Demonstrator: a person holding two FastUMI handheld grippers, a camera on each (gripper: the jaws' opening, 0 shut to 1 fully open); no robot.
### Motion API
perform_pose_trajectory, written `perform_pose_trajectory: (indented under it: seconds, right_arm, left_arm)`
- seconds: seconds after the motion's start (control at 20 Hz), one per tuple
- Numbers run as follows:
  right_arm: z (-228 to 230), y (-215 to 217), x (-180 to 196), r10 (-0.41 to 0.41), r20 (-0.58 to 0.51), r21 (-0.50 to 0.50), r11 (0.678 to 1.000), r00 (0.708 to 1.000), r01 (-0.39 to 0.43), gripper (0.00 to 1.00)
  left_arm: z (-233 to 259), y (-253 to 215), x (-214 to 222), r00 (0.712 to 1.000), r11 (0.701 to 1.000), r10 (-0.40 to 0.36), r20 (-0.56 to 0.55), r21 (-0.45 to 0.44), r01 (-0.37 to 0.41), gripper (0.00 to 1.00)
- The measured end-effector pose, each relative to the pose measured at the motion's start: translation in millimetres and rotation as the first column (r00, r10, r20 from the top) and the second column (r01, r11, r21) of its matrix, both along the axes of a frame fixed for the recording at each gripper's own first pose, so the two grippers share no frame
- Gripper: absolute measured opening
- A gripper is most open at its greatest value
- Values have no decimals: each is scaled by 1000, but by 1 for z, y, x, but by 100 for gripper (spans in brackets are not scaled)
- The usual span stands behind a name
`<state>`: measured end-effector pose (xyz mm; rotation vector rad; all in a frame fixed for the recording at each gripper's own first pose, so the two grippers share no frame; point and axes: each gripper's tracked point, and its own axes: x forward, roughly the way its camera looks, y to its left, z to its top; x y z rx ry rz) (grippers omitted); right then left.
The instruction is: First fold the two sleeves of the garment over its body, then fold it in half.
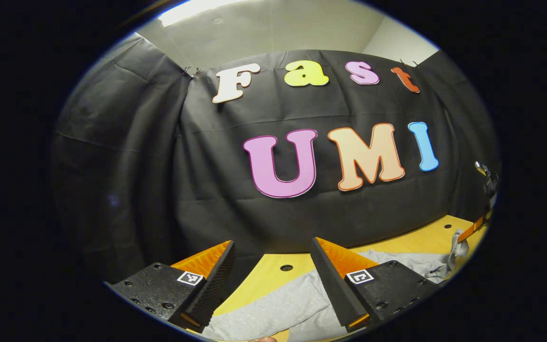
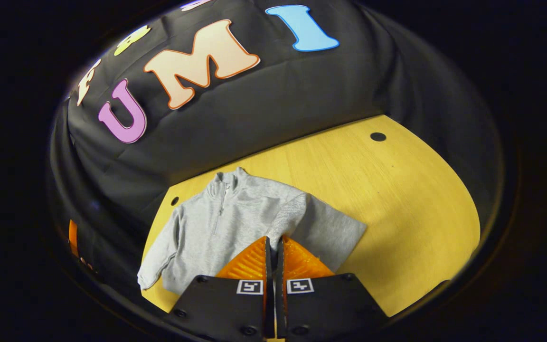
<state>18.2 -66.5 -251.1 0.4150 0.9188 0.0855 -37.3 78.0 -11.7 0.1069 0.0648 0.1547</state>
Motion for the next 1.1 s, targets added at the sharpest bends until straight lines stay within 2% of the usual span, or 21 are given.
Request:
perform_pose_trajectory:
  seconds: [0.1,0.2,0.7,1.1]
  right_arm:
    - [5,19,14,21,20,9,1000,1000,-21,1]
    - [8,38,24,48,30,15,999,998,-48,4]
    - [13,142,63,178,65,54,982,982,-181,4]
    - [-26,237,83,267,21,70,961,964,-268,4]
  left_arm:
    - [-2,12,-4,1000,1000,23,1,-1,-23,95]
    - [-3,24,-10,999,999,47,-2,-5,-47,95]
    - [-10,88,-40,984,984,176,-17,-1,-176,93]
    - [-24,142,-76,957,959,283,-59,11,-283,95]
